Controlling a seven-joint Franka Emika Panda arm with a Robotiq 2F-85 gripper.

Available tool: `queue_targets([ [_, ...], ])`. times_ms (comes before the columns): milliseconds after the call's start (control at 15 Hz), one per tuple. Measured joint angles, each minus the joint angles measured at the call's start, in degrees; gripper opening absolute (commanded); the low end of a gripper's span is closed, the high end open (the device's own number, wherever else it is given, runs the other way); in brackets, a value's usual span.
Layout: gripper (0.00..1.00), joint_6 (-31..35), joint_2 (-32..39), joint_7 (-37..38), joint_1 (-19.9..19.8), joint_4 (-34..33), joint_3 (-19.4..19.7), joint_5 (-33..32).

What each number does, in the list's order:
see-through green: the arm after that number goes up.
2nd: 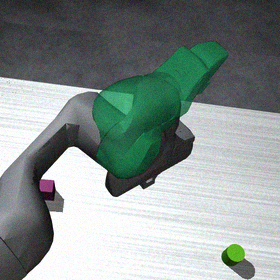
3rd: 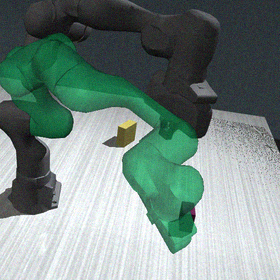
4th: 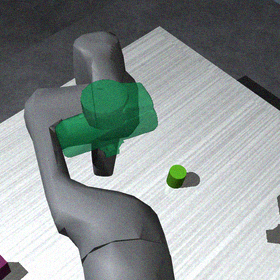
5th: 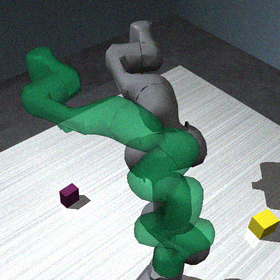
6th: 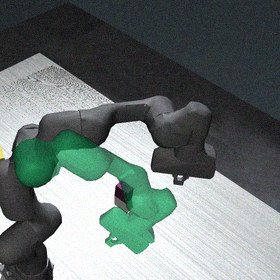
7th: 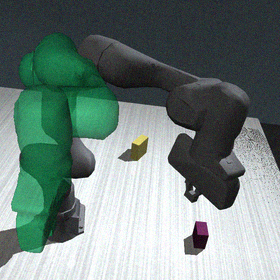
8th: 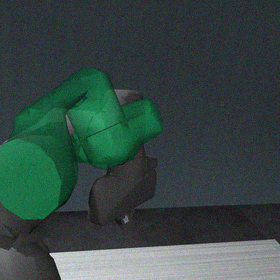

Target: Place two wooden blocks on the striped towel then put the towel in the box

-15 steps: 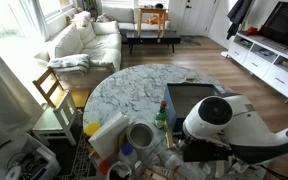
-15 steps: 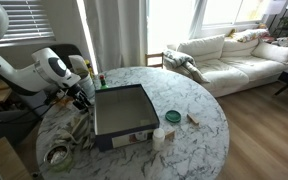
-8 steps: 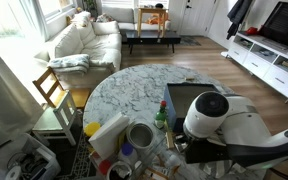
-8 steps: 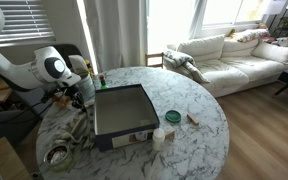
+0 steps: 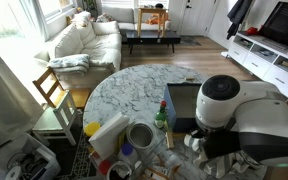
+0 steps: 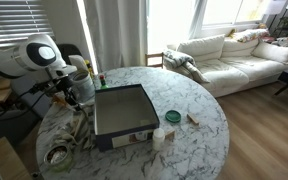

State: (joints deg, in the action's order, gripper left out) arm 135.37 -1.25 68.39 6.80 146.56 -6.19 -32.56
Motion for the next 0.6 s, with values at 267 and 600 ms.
queue_targets([
  [267,0.01,-3.23,-5.0,-11.19,-0.08,2.33,0.01,4.81],
  [600,0.01,-8.64,-6.51,-24.49,-1.07,5.4,0.07,8.49],
])
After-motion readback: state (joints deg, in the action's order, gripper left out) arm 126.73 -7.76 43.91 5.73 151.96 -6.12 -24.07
